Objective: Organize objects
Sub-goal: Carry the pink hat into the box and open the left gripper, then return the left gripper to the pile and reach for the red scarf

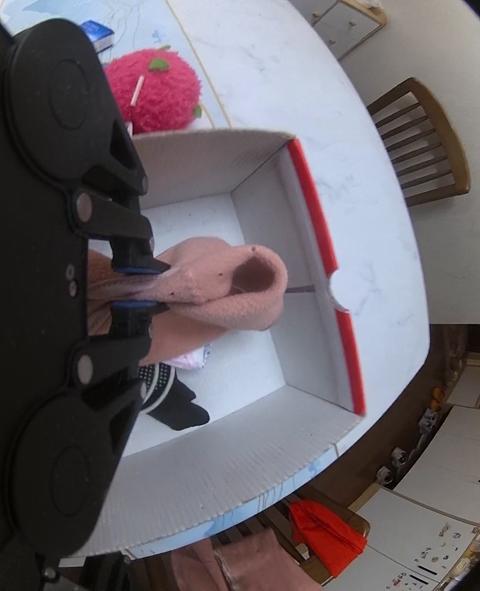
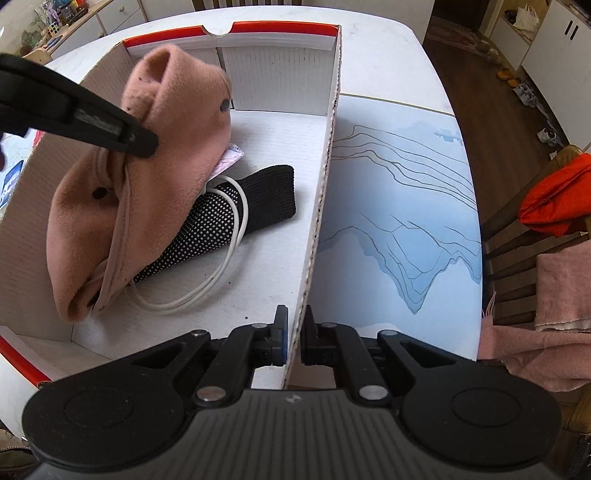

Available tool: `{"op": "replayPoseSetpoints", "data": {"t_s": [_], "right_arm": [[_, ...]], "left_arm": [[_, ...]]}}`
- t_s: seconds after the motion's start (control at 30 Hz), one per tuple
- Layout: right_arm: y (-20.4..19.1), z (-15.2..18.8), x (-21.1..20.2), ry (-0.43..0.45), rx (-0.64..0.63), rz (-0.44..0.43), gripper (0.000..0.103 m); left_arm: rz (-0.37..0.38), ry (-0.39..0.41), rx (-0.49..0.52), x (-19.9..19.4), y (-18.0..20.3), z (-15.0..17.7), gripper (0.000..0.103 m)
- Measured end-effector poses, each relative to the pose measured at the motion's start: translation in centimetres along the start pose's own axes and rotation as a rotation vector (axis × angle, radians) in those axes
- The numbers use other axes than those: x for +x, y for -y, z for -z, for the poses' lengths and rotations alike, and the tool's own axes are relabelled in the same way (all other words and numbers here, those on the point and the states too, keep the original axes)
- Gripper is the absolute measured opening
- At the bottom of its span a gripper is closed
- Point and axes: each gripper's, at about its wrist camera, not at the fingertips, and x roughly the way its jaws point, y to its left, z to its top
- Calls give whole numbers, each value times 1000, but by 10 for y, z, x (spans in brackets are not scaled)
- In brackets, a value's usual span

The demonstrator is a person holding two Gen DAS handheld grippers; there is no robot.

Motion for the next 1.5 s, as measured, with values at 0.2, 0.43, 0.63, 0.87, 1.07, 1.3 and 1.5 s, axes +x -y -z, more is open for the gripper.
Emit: {"op": "replayPoseSetpoints", "data": {"t_s": [0.2,0.43,0.63,0.87,1.07,1.3,1.5], "right_arm": [[0,0,0,-2,5,2,5],[-1,-1,1,-7,17,6,5],[-1,-1,1,-11,23,13,5],[0,-1,0,-13,45,22,5],[3,0,0,-14,66,35,4],[13,2,-2,-15,105,54,4],[25,7,-5,-12,145,59,3]], "left_arm": [[6,-40,6,15,0,0,15],[12,-33,6,12,-1,4,30],[29,-2,-7,1,-2,11,53],[67,33,-22,-18,-6,16,64],[89,58,-29,-31,-8,21,68],[101,96,-19,-47,-11,23,71],[99,128,-19,-60,-20,26,80]]}}
